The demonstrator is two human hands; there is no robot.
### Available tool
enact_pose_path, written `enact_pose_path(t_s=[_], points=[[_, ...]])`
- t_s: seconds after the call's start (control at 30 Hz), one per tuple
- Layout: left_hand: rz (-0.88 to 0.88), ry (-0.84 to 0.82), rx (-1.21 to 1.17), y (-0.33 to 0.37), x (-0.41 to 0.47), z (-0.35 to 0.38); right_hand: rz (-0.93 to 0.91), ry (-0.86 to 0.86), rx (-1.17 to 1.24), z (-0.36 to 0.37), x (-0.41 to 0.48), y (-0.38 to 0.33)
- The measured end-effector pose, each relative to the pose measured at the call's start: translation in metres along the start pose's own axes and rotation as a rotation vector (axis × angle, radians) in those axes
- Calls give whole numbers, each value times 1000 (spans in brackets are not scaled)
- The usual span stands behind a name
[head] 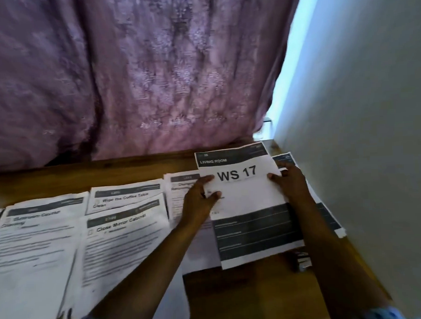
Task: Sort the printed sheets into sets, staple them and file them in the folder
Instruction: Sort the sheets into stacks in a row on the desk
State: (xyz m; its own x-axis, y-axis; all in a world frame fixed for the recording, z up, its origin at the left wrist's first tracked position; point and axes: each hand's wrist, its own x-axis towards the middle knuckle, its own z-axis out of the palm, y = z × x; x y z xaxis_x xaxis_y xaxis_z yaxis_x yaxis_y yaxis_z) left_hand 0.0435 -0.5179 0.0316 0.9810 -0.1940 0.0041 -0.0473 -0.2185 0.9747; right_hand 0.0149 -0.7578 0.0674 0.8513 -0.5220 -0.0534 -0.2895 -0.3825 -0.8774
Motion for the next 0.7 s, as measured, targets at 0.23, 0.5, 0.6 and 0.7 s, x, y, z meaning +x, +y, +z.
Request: enact_pose_path(t_s=[0.23,0.5,0.6,0.7], points=[[73,-162,681,-18,48,97,-81,106,-445,-36,65,52],[214,-325,1113,-41,43,109,-183,-211,-817,4,38,100],[232,-339,1137,-43,42,115,-199,-175,-840,2,36,111],[253,-352,1121,-42,41,122,-205,-173,-863,-8,41,112]])
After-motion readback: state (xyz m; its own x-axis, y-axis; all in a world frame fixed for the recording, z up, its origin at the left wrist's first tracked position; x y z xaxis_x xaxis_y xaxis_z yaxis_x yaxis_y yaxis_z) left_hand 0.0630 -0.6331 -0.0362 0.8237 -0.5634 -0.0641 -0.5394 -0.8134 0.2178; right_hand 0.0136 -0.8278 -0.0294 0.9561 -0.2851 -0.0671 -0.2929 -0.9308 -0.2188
